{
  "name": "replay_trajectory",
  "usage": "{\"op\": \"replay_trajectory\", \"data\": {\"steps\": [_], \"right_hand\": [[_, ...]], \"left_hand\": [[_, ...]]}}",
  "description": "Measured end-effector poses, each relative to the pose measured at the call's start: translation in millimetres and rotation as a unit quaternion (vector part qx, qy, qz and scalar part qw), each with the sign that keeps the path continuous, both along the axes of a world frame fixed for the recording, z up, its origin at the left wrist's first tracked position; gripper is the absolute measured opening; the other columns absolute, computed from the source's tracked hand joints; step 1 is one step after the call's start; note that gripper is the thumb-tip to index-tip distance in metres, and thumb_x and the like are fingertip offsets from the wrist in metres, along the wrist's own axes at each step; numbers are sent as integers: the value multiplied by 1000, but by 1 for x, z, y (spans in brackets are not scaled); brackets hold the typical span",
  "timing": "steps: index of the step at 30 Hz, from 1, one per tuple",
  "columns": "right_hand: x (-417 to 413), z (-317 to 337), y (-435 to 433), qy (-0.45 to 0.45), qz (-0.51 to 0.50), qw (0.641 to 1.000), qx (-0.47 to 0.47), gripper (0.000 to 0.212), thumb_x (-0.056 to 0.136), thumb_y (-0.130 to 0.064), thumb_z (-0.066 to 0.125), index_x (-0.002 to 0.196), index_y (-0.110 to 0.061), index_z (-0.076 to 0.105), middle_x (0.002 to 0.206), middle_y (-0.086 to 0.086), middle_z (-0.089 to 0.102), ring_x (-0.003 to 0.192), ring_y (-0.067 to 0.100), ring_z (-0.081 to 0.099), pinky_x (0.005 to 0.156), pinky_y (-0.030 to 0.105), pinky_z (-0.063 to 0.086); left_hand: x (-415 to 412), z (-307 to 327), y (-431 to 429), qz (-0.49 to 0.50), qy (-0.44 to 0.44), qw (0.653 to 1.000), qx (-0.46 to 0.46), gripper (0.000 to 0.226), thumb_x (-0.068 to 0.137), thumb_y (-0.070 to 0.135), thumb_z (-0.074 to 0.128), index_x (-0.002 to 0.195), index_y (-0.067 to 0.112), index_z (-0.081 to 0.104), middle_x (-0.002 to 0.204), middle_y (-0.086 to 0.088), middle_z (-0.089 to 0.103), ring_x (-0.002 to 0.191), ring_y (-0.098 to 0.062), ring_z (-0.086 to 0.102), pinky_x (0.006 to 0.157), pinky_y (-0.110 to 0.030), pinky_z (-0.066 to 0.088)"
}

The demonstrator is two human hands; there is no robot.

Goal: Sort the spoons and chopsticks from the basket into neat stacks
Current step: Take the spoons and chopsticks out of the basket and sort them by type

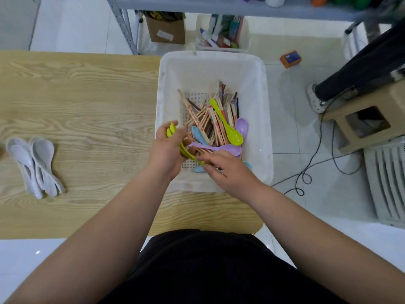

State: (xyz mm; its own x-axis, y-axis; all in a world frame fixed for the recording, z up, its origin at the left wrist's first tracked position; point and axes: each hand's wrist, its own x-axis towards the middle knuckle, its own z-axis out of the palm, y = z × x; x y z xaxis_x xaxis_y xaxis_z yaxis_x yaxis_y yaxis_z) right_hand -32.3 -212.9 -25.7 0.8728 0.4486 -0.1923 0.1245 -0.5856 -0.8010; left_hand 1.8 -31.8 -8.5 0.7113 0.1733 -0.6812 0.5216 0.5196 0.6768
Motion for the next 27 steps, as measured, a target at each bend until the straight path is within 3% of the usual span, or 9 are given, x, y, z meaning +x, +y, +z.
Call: {"op": "replay_trajectory", "data": {"steps": [2,4,7,10,14,16,19,25,27], "right_hand": [[18,-7,-7,-27,-15,998,-50,31,102,-27,56,130,-19,64,114,-5,64,109,10,54,93,27,46],[42,-15,-13,-76,-12,977,-198,38,98,-20,56,135,-12,57,128,9,59,121,26,52,98,40,45],[68,-21,-15,-60,93,895,-432,58,86,-10,65,141,-8,45,148,17,40,138,37,35,102,45,42],[78,-24,-13,-27,130,864,-486,62,73,-5,80,127,-10,51,135,14,43,123,38,47,83,44,48],[74,-27,-15,-37,69,894,-442,34,83,-7,73,113,-11,57,119,13,53,96,33,58,68,39,46],[66,-22,-14,-12,-20,931,-365,23,91,-13,65,113,-13,59,111,11,57,84,31,57,65,36,45],[53,-10,-10,62,-138,961,-232,21,87,-25,74,106,-21,66,95,-1,63,80,20,60,63,29,40],[34,12,0,87,-230,956,-158,3,91,-24,68,92,-26,68,91,-8,67,92,15,65,73,24,42],[30,31,6,135,-302,943,-46,13,93,-19,62,90,-27,72,90,-10,70,92,13,65,77,26,49]], "left_hand": [[0,3,3,25,-10,1000,-13,32,97,3,56,122,22,54,79,-6,58,68,-18,55,72,-39,53],[-1,6,8,33,-19,999,-27,34,96,2,57,122,23,55,84,-8,58,71,-20,55,76,-40,55],[-6,7,14,20,-18,999,-25,30,95,3,59,119,22,57,95,-11,57,78,-24,58,82,-44,57],[-12,7,17,14,-19,999,-29,28,95,3,60,116,22,58,93,-9,59,76,-24,61,83,-46,57],[-18,6,22,3,-19,999,-35,30,94,0,60,117,19,57,87,-8,59,76,-25,62,88,-52,56],[-21,6,24,-10,-20,999,-39,31,94,0,61,119,17,56,88,-9,59,81,-28,61,87,-50,58],[-24,9,28,-32,-25,999,-31,31,96,1,59,122,16,55,89,-10,59,80,-26,62,83,-45,59],[-21,21,28,-92,-67,993,4,27,97,1,58,119,16,54,83,-6,63,80,-27,60,87,-49,54],[-22,30,27,-134,-109,984,49,26,97,4,59,114,23,58,93,-6,63,83,-25,64,89,-51,56]]}}
